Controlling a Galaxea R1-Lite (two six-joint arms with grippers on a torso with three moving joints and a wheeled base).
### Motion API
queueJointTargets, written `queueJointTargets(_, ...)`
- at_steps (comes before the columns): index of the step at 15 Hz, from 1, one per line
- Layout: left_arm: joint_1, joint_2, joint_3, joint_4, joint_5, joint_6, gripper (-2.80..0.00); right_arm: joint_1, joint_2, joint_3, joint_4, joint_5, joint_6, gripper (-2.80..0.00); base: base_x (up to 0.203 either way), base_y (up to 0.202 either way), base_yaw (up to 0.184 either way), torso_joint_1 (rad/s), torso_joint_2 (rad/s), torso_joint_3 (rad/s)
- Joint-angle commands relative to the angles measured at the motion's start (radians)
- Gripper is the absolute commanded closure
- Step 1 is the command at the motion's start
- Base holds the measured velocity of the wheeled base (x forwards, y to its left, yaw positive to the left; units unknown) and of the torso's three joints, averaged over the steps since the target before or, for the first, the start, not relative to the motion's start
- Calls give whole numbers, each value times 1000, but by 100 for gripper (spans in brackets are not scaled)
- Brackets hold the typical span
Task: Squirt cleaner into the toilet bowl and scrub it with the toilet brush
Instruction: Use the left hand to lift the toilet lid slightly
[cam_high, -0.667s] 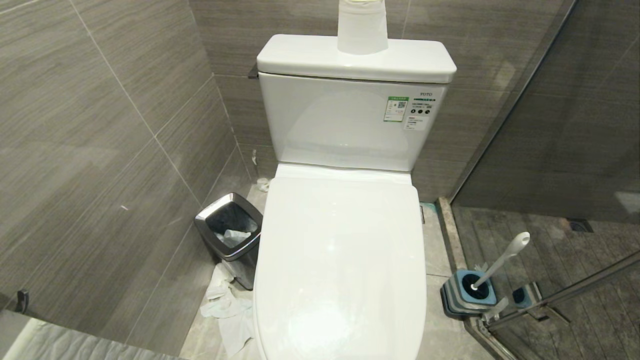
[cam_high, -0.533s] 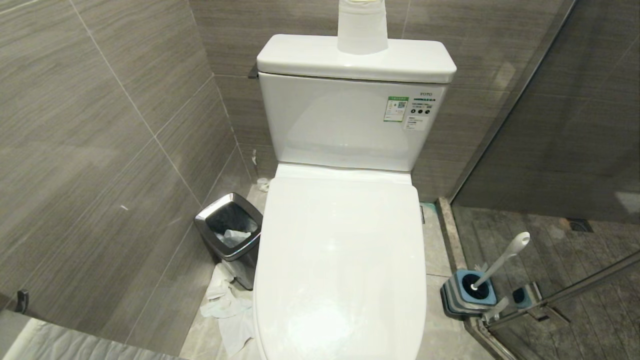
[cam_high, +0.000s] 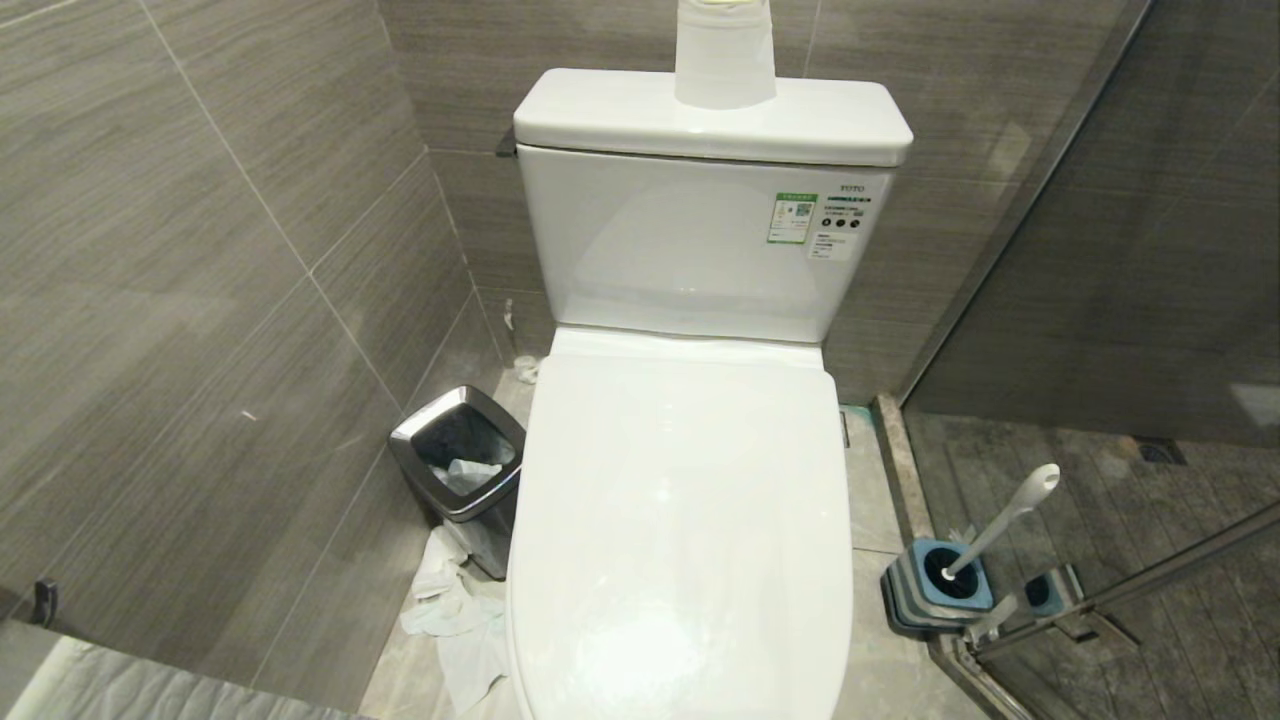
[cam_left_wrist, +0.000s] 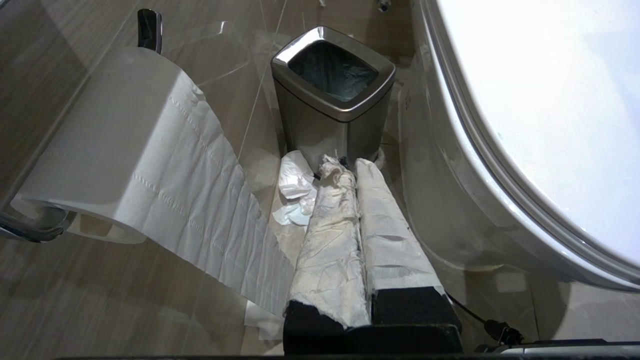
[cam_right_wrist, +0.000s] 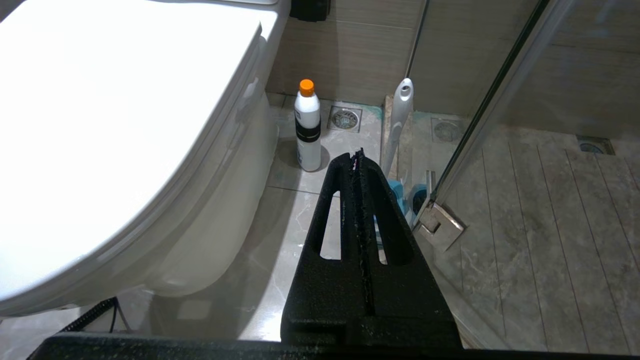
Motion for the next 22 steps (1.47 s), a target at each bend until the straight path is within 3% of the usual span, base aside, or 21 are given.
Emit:
queueJointTargets(1,0,1,0,0,0,0,0,0,0,25,-1,1,0,0,0,0,0,0,0,0)
queueJointTargets(22,0,1,-1,0,0,7,0,0,0,25,-1,1,0,0,0,0,0,0,0,0)
